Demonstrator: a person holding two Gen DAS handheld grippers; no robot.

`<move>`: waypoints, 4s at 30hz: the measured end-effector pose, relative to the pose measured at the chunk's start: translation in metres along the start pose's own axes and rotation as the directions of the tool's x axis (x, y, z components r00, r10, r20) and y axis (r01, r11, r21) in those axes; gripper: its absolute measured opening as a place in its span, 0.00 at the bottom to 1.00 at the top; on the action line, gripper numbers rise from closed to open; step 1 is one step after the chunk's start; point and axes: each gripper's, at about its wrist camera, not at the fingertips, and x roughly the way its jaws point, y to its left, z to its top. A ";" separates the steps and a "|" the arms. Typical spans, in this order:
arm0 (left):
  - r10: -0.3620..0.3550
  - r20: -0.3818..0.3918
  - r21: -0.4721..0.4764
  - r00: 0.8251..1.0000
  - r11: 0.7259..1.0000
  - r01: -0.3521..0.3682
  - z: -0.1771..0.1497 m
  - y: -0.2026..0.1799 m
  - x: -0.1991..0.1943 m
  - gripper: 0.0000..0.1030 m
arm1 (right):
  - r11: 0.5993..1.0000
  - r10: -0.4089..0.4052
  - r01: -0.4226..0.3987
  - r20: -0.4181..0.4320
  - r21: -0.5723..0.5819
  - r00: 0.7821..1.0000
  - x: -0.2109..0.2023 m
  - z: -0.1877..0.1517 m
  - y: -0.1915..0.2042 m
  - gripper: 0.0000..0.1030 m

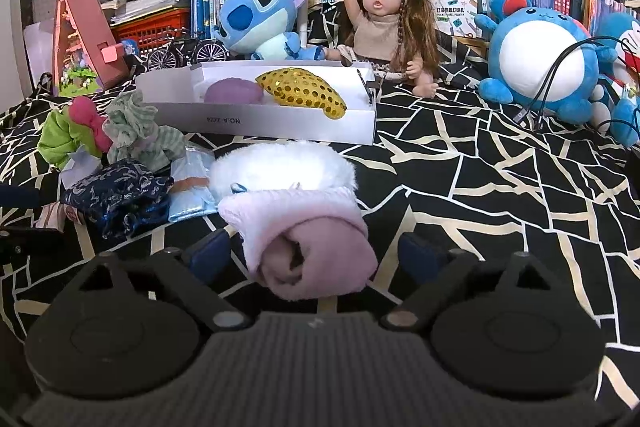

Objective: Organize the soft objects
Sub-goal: 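Grasp the white-and-pink fluffy plush with the right gripper while the left tool moves to the pile, then grasp the small pink pouch with the left gripper, then carry the pink pouch and white-and-pink plush into the white box with both grippers, then open both grippers to release the pouch and plush in the box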

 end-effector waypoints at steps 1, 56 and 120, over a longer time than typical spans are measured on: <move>-0.003 -0.004 0.009 1.000 1.000 0.003 0.000 -0.001 0.000 0.60 | 1.000 -0.001 0.001 -0.002 -0.002 1.000 0.000 0.000 0.000 0.90; 0.030 0.085 -0.217 0.996 0.976 -0.011 0.151 0.059 0.016 0.42 | 0.986 -0.029 0.017 0.072 0.165 0.997 0.009 0.096 -0.032 0.53; 0.127 -0.256 -0.335 0.958 0.918 -0.211 0.202 0.110 0.217 0.67 | 0.972 0.035 0.012 -0.194 0.235 0.980 0.197 0.193 -0.012 0.71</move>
